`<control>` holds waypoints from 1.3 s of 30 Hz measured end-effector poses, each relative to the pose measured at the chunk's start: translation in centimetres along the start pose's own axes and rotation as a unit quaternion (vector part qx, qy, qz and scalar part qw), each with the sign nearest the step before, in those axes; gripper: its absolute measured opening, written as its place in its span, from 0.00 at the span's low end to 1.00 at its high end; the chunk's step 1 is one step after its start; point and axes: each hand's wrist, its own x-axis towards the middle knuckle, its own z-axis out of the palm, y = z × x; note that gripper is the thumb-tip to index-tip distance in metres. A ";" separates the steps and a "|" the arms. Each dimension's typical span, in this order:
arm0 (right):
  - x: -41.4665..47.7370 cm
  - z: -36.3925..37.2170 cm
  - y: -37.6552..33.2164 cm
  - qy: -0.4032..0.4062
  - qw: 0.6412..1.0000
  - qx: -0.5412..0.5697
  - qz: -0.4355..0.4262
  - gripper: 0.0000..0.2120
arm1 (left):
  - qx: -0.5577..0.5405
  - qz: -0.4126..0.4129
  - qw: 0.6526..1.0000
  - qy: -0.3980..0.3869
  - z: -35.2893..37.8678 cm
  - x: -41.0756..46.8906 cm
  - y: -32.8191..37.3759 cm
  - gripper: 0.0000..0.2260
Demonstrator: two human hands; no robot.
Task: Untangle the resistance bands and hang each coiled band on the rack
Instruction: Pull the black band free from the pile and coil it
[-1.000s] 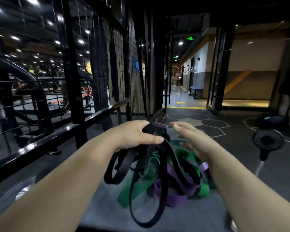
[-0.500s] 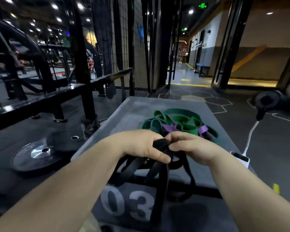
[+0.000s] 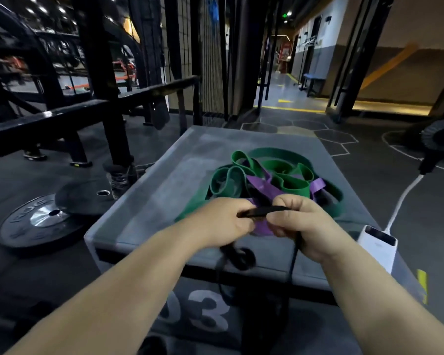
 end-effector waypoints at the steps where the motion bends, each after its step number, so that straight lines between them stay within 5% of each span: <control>1: 0.4 -0.1 0.3 -0.002 0.999 0.035 0.007 0.16 | -0.003 0.008 1.000 0.030 0.3 0.4 -0.4 0.02; 4: 1.5 -0.9 0.6 -0.016 0.986 0.167 0.023 0.24 | -0.057 -0.002 0.995 0.083 1.5 1.4 -2.3 0.08; 12: 2.5 -3.9 -0.5 0.080 0.944 0.318 0.019 0.27 | -0.234 -0.049 0.971 -0.010 4.5 4.1 -5.4 0.08; 17: 2.6 -4.4 1.0 -0.140 0.920 0.298 0.213 0.17 | -0.319 -0.030 0.947 0.004 4.9 5.0 -4.3 0.10; 21: 2.8 -3.0 1.9 -0.260 0.928 0.243 0.108 0.20 | -0.379 -0.042 0.923 0.040 5.0 5.6 -3.5 0.07; 25: 3.2 -3.4 -0.1 -0.172 0.919 0.354 -0.013 0.20 | -0.320 -0.034 0.946 -0.038 6.2 5.6 -3.6 0.10; 28: 2.6 -4.5 -1.6 0.041 0.952 0.288 -0.098 0.21 | -0.233 -0.039 0.954 -0.184 6.7 4.7 -4.0 0.07; 31: 1.8 -6.3 -2.8 0.144 0.952 0.214 -0.165 0.14 | -0.172 -0.045 0.941 -0.287 6.4 3.8 -4.3 0.03; 35: 1.6 -7.0 -2.4 0.187 0.970 0.060 -0.143 0.20 | -0.121 -0.037 0.966 -0.227 6.4 4.0 -4.8 0.07; 39: 2.5 -4.5 0.7 0.137 0.989 -0.032 -0.035 0.20 | -0.223 0.001 0.964 -0.143 6.0 4.4 -4.3 0.07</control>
